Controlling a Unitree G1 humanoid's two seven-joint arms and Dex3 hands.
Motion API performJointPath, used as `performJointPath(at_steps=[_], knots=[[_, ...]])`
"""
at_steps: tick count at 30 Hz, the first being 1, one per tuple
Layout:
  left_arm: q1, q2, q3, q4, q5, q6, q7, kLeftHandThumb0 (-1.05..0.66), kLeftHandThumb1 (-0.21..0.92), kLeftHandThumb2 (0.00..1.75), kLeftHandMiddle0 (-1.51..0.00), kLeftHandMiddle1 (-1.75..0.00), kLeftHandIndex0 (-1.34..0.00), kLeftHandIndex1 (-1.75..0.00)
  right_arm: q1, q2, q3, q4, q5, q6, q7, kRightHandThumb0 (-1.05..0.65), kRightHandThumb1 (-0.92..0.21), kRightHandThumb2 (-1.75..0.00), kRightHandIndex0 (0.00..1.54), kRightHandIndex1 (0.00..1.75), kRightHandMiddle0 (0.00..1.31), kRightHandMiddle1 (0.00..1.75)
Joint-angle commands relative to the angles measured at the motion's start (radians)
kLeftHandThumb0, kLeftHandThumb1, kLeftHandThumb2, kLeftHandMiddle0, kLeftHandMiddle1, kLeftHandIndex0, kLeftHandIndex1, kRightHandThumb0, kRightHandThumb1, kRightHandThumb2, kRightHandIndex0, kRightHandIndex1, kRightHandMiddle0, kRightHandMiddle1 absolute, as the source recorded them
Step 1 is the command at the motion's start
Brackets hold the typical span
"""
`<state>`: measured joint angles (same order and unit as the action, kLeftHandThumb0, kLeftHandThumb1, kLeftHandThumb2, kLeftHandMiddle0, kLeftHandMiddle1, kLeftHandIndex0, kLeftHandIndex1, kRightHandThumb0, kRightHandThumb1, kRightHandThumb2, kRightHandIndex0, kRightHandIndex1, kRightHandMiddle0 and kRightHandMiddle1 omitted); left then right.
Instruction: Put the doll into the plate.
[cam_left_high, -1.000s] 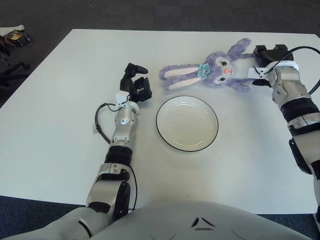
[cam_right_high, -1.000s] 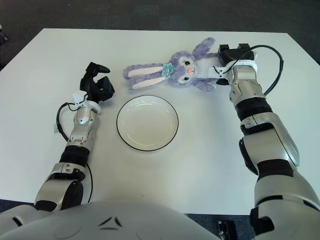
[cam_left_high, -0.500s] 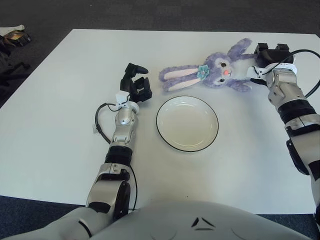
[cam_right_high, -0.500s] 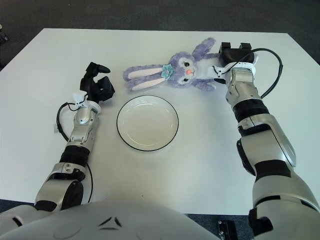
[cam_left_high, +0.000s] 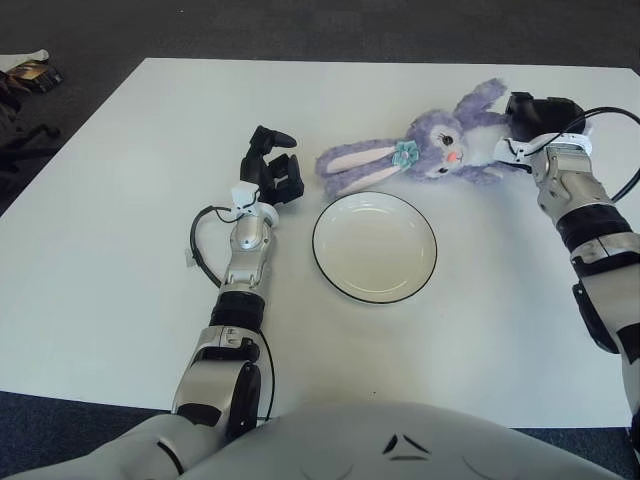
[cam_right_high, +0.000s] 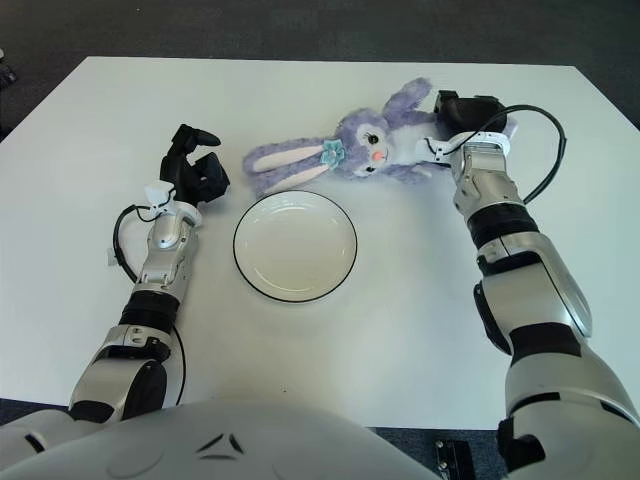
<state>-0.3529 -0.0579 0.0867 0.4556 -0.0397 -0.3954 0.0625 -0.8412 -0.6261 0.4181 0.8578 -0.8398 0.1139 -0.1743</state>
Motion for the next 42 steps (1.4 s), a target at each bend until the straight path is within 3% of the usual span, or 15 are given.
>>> performJointPath(at_steps=[1,15,42], knots=[[0.066,0.0,0.004,0.043,-0.004,-0.003,-0.007,-0.42,0.52,1.06,-1.01,-1.75,-0.45,-1.75,0.015,0.001,-0.017,-0.007,0.028,0.013,0.029,0.48,-0.28,-1.36,0.64,1.75,0.89,1.75],[0.064,0.011,-0.001,0.049,0.0,0.003,-0.017,-0.42,0.52,1.06,-1.02,-1.75,-0.45,-1.75,0.003,0.013,-0.031,-0.046,0.059,0.114,0.154,0.49,-0.24,-1.41,0.67,1.75,0.93,1.75],[0.069,0.008,-0.008,0.031,0.006,0.037,-0.02,-0.42,0.5,1.09,-1.03,-1.75,-0.47,-1.75,-0.072,-0.004,-0.039,-0.103,0.072,0.218,0.468,0.52,-0.18,-1.48,0.72,1.75,0.99,1.75]])
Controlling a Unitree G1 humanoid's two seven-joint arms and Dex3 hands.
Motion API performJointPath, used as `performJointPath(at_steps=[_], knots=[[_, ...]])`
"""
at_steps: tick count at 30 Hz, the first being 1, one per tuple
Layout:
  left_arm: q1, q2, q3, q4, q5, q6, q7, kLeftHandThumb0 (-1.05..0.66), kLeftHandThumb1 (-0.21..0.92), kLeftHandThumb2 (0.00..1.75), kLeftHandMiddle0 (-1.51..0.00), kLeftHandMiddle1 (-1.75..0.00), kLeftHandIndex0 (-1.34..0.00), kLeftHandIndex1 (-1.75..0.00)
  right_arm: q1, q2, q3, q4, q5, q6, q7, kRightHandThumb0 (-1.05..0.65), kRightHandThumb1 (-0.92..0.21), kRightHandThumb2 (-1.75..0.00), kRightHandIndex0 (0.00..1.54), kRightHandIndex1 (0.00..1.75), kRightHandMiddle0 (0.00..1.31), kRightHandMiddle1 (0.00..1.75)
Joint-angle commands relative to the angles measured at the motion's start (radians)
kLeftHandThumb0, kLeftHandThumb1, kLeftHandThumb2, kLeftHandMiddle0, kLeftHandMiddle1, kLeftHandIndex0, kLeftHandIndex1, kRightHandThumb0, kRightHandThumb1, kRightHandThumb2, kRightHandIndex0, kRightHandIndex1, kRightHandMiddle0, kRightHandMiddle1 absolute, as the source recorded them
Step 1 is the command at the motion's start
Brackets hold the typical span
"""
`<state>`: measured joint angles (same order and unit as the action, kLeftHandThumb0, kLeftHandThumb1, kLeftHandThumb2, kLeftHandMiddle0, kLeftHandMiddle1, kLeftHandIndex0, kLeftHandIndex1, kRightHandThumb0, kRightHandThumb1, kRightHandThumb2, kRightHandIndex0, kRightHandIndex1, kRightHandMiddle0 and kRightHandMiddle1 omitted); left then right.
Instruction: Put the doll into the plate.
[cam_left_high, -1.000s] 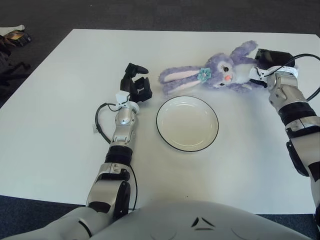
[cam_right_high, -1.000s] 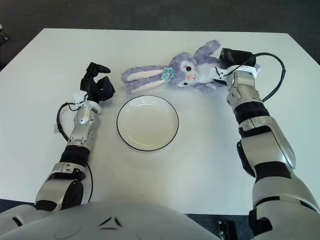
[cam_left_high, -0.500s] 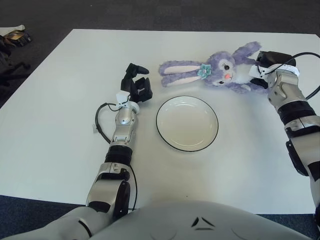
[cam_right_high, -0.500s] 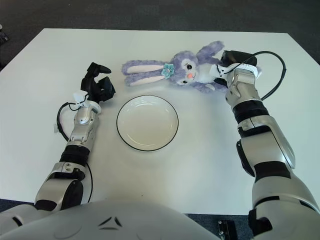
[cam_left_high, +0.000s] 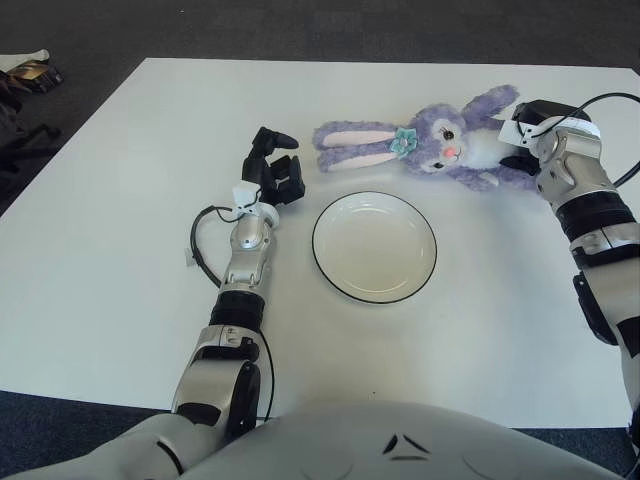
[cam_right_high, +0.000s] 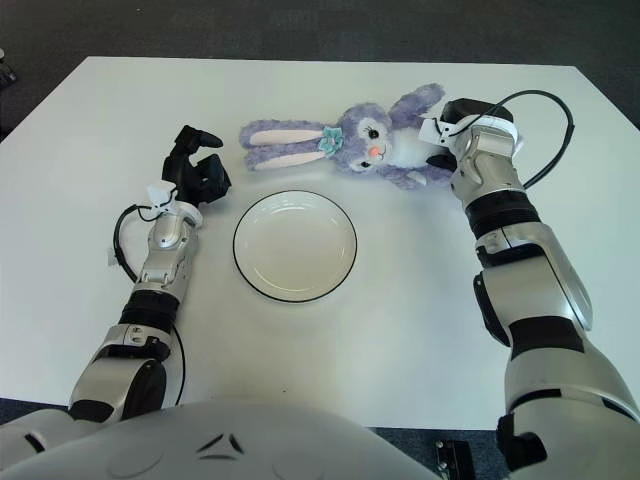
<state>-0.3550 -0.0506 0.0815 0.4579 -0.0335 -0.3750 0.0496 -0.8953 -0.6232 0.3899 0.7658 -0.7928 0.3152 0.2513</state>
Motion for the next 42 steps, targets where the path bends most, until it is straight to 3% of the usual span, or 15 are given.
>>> performJointPath(at_steps=[1,13,18,25,27,29,32,42], knots=[[0.071,0.002,-0.004,0.027,-0.001,0.019,-0.011,-0.42,0.5,1.09,-1.03,-1.75,-0.47,-1.75,-0.019,-0.007,-0.015,-0.015,0.03,0.02,0.051,0.52,-0.18,-1.49,0.72,1.75,0.99,1.75],[0.07,0.013,-0.012,0.029,-0.014,0.023,-0.065,-0.43,0.49,1.09,-1.04,-1.75,-0.47,-1.75,-0.023,-0.034,-0.059,-0.036,0.106,-0.062,0.078,0.53,-0.17,-1.5,0.73,1.75,1.0,1.75],[0.069,0.018,-0.011,0.039,-0.015,0.016,-0.086,-0.42,0.5,1.08,-1.05,-1.75,-0.47,-1.75,-0.035,-0.036,-0.077,-0.043,0.136,-0.05,0.124,0.53,-0.16,-1.5,0.73,1.75,1.01,1.75],[0.065,0.023,-0.022,0.062,-0.001,-0.003,-0.106,-0.42,0.52,1.06,-1.04,-1.75,-0.45,-1.75,-0.032,-0.059,-0.107,-0.054,0.206,-0.149,0.189,0.54,-0.14,-1.53,0.76,1.75,1.03,1.75],[0.062,0.026,-0.024,0.07,0.0,-0.011,-0.114,-0.42,0.52,1.05,-1.04,-1.75,-0.45,-1.75,-0.046,-0.064,-0.107,-0.054,0.215,-0.149,0.219,0.55,-0.13,-1.54,0.76,1.75,1.03,1.75],[0.059,0.029,-0.026,0.08,-0.004,-0.018,-0.129,-0.42,0.53,1.05,-1.04,-1.75,-0.45,-1.75,-0.071,-0.059,-0.106,-0.097,0.219,-0.092,0.281,0.55,-0.13,-1.54,0.76,1.75,1.04,1.75],[0.046,0.033,-0.026,0.115,-0.009,-0.038,-0.149,-0.42,0.53,1.05,-1.05,-1.75,-0.45,-1.75,-0.065,-0.064,-0.11,-0.106,0.227,-0.107,0.298,0.55,-0.13,-1.55,0.77,1.75,1.04,1.75],[-0.008,0.043,-0.018,0.201,-0.05,-0.11,-0.236,-0.38,0.7,0.68,-1.12,-1.75,-0.46,-1.57,-0.053,-0.097,-0.108,-0.171,0.22,-0.157,0.31,0.56,-0.12,-1.55,0.77,1.75,0.98,1.75]])
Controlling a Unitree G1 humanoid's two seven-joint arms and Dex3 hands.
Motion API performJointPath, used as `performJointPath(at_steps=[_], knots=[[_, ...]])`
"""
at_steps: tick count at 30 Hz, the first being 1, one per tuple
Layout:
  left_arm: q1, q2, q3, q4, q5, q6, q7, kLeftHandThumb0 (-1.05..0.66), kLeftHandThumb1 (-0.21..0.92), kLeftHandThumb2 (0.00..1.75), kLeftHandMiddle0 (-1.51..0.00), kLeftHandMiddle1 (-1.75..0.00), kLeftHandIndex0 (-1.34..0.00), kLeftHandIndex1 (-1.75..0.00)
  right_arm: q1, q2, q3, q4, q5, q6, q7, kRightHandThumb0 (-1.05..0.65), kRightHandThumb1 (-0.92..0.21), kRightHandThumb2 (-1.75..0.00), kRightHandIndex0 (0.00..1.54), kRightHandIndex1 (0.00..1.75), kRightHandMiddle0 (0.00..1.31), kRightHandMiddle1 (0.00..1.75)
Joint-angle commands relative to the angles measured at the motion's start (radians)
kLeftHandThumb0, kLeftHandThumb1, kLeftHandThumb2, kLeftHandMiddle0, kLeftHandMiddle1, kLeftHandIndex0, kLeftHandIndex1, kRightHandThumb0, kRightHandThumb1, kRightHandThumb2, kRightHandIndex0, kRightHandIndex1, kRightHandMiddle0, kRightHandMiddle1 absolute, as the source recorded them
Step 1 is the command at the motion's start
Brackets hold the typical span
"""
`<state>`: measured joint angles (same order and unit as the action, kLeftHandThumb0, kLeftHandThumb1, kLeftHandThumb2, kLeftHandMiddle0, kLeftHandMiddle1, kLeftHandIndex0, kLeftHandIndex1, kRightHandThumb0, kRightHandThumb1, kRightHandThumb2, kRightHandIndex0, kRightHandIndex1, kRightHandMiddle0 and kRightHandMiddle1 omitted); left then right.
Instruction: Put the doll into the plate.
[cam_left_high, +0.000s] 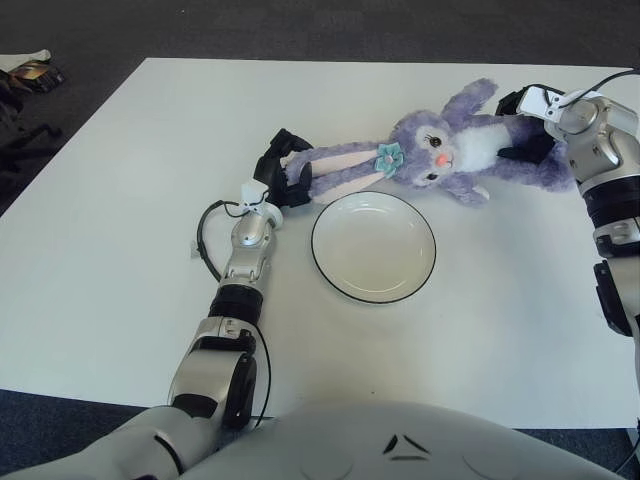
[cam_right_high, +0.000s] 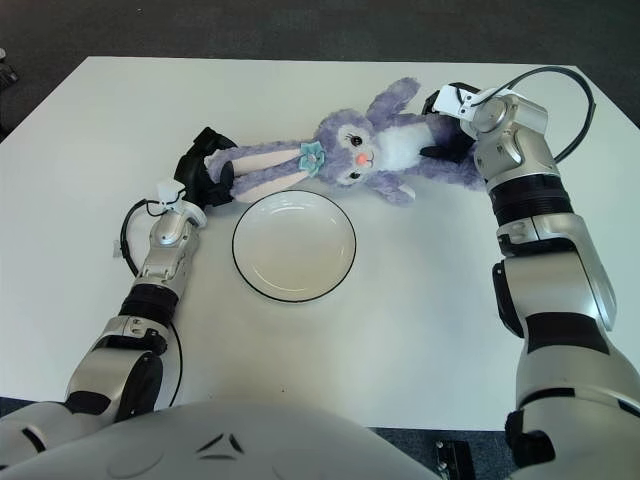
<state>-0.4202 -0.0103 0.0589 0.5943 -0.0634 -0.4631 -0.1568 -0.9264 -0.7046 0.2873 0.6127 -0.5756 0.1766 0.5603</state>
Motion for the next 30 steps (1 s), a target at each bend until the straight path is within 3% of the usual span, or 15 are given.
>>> performJointPath(at_steps=[1,3,5,6,7,9,11,14,23,27,30], knots=[[0.056,0.003,0.007,0.066,-0.026,-0.022,-0.038,-0.38,0.72,0.66,-1.13,-1.75,-0.45,-1.57,-0.032,-0.015,-0.001,-0.006,-0.002,-0.024,-0.005,0.55,-0.12,-1.55,0.77,1.75,0.97,1.75],[0.056,0.004,0.01,0.067,-0.036,-0.022,-0.051,-0.37,0.79,0.55,-1.11,-1.75,-0.42,-1.57,-0.046,-0.014,0.004,0.011,-0.008,-0.034,-0.014,0.55,-0.12,-1.55,0.77,1.75,0.96,1.75],[0.056,0.004,0.013,0.069,-0.039,-0.025,-0.058,-0.4,0.54,0.79,-1.04,-1.75,-0.22,-1.47,-0.05,-0.012,0.005,0.019,-0.011,-0.039,-0.019,0.55,-0.12,-1.55,0.77,1.75,0.95,1.75],[0.055,0.006,0.015,0.074,-0.041,-0.036,-0.063,-0.4,0.5,0.84,-1.03,-1.75,-0.19,-1.46,-0.056,-0.011,0.003,0.026,-0.009,-0.04,-0.021,0.55,-0.12,-1.55,0.77,1.75,0.95,1.75],[0.053,0.008,0.018,0.084,-0.044,-0.051,-0.07,-0.09,0.42,0.99,-0.91,-1.7,-0.12,-1.4,-0.062,-0.01,-0.001,0.031,-0.005,-0.039,-0.02,0.55,-0.12,-1.55,0.77,1.75,0.95,1.75],[0.045,0.012,0.026,0.11,-0.05,-0.082,-0.082,0.17,0.42,1.01,-0.79,-1.62,-0.06,-1.32,-0.071,-0.009,-0.009,0.034,0.002,-0.036,-0.017,0.55,-0.12,-1.55,0.77,1.75,0.95,1.75],[0.035,0.013,0.034,0.138,-0.056,-0.114,-0.094,-0.07,0.32,1.11,-0.48,-1.33,-0.02,-1.22,-0.075,-0.011,-0.014,0.032,0.008,-0.032,-0.013,0.55,-0.12,-1.55,0.77,1.75,0.95,1.75],[0.023,0.012,0.044,0.171,-0.065,-0.155,-0.109,-0.14,0.25,1.19,-0.3,-1.03,-0.01,-1.1,-0.082,-0.012,-0.015,0.033,0.011,-0.029,-0.008,0.55,-0.12,-1.55,0.77,1.75,0.96,1.75],[-0.001,0.011,0.079,0.25,-0.109,-0.28,-0.183,-0.05,0.14,1.31,-0.17,-0.63,0.0,-0.68,-0.134,-0.01,-0.015,0.089,0.018,-0.036,-0.003,0.56,-0.11,-1.56,0.78,1.75,0.98,1.75],[0.016,0.012,0.081,0.232,-0.114,-0.336,-0.201,-0.15,0.15,1.25,-0.17,-0.52,0.0,-0.52,-0.145,-0.012,-0.009,0.093,0.009,-0.044,-0.019,0.55,-0.12,-1.55,0.77,1.75,0.97,1.75],[0.029,0.01,0.077,0.204,-0.112,-0.365,-0.21,-0.33,0.23,1.14,-0.19,-0.43,0.0,-0.39,-0.149,-0.015,-0.003,0.092,-0.002,-0.05,-0.031,0.55,-0.13,-1.54,0.76,1.74,0.95,1.75]])
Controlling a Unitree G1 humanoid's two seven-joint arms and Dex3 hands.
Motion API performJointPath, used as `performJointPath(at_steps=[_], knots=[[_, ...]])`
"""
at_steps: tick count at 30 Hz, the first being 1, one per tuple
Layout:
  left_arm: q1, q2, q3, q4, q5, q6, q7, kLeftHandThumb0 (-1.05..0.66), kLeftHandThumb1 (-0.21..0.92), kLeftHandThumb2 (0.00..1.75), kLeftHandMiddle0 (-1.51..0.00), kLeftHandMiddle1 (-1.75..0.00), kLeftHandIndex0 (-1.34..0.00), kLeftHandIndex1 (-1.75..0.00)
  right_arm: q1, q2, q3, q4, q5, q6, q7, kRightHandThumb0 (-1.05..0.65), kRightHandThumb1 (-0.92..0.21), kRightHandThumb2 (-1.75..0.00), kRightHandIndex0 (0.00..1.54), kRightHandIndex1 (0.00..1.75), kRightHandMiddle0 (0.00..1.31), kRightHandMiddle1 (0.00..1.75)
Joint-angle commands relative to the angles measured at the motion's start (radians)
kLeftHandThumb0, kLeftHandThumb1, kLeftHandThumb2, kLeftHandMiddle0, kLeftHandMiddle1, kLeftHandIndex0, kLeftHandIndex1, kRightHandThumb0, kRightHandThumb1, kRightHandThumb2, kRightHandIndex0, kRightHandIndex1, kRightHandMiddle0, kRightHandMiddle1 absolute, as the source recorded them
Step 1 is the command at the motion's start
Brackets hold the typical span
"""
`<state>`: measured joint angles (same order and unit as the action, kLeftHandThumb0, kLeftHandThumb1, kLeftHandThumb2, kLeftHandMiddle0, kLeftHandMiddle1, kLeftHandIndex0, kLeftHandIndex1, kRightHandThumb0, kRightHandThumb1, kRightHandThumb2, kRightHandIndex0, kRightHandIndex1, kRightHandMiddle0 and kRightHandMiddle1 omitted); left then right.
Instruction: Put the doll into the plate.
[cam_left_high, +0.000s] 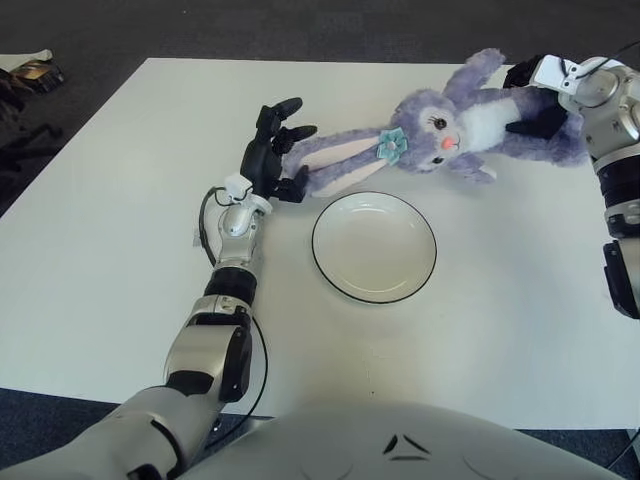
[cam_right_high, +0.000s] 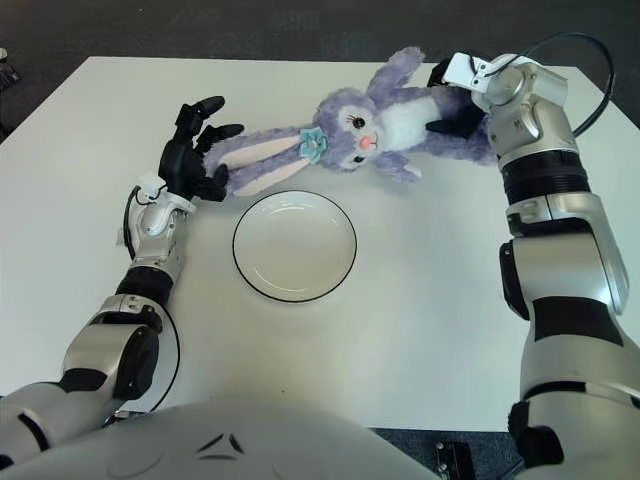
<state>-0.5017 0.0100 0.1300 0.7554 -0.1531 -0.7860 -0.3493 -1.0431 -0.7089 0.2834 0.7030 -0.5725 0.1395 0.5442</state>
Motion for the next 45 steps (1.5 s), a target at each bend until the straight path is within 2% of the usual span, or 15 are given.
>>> performJointPath(at_steps=[1,2,5,8,11,15,17,21,27,36,40,43,45], knots=[[0.11,-0.012,0.006,0.044,-0.027,-0.048,-0.025,-0.4,0.28,1.08,-0.2,-0.41,0.0,-0.36,-0.034,-0.012,0.002,0.001,-0.008,-0.016,-0.018,0.55,-0.13,-1.53,0.76,1.74,0.95,1.75],[0.109,-0.013,0.006,0.044,-0.03,-0.053,-0.031,-0.47,0.34,1.03,-0.21,-0.4,0.0,-0.36,-0.035,-0.013,0.003,0.001,-0.011,-0.019,-0.02,0.55,-0.13,-1.53,0.76,1.74,0.95,1.75],[0.105,-0.019,0.011,0.052,-0.06,-0.071,-0.067,-0.71,0.65,0.69,-0.26,-0.36,0.0,-0.43,-0.037,-0.017,0.008,-0.004,-0.021,-0.023,-0.029,0.55,-0.13,-1.52,0.77,1.72,0.94,1.75],[0.104,-0.05,0.021,0.036,-0.123,-0.113,-0.117,-0.81,0.83,0.52,-0.29,-0.35,0.0,-0.59,-0.045,-0.02,0.013,-0.015,-0.035,-0.019,-0.031,0.54,-0.14,-1.48,0.78,1.69,0.94,1.75],[0.1,-0.074,0.029,0.035,-0.145,-0.172,-0.13,-0.88,0.89,0.51,-0.3,-0.36,0.0,-0.77,-0.047,-0.023,0.015,-0.026,-0.046,-0.02,-0.033,0.53,-0.16,-1.43,0.78,1.65,0.95,1.75],[0.099,-0.087,0.031,0.043,-0.134,-0.244,-0.125,-0.88,0.91,0.55,-0.31,-0.37,0.0,-0.85,-0.048,-0.029,0.017,-0.042,-0.057,-0.023,-0.03,0.53,-0.16,-1.4,0.79,1.61,0.96,1.75],[0.102,-0.081,0.028,0.052,-0.109,-0.267,-0.112,-0.88,0.92,0.57,-0.33,-0.38,0.0,-0.87,-0.05,-0.034,0.02,-0.051,-0.065,-0.025,-0.029,0.54,-0.13,-1.46,0.8,1.64,0.97,1.75],[0.124,-0.047,0.013,0.064,-0.02,-0.264,-0.065,-0.95,0.92,0.65,-0.43,-0.54,0.0,-0.86,-0.057,-0.045,0.035,-0.067,-0.096,-0.036,-0.038,0.57,-0.09,-1.55,0.82,1.7,0.99,1.75],[0.131,-0.018,-0.014,0.056,-0.006,-0.214,-0.089,-0.99,0.92,0.61,-0.45,-0.62,0.0,-0.84,-0.077,-0.04,0.03,-0.056,-0.102,-0.027,-0.032,0.58,-0.06,-1.61,0.83,1.73,1.0,1.75],[0.133,-0.012,-0.019,0.02,-0.138,-0.097,-0.237,-1.02,0.92,0.79,-0.51,-0.79,0.0,-0.76,-0.115,-0.021,0.006,-0.032,-0.056,0.048,0.029,0.56,-0.1,-1.58,0.79,1.75,0.97,1.75],[0.123,-0.017,0.002,0.028,-0.186,-0.085,-0.286,-1.02,0.92,0.88,-0.55,-0.88,0.0,-0.86,-0.122,-0.022,0.003,-0.029,-0.051,0.054,0.031,0.56,-0.11,-1.56,0.78,1.75,0.97,1.75],[0.111,-0.018,0.015,0.04,-0.222,-0.074,-0.338,-1.02,0.92,0.95,-0.67,-1.06,0.0,-0.97,-0.128,-0.026,0.01,-0.029,-0.061,0.056,0.028,0.55,-0.12,-1.56,0.77,1.75,0.96,1.75],[0.101,-0.018,0.023,0.056,-0.239,-0.084,-0.374,-1.02,0.92,0.98,-0.72,-1.12,0.0,-1.04,-0.135,-0.027,0.017,-0.029,-0.071,0.062,0.031,0.55,-0.12,-1.56,0.77,1.75,0.92,1.75]])
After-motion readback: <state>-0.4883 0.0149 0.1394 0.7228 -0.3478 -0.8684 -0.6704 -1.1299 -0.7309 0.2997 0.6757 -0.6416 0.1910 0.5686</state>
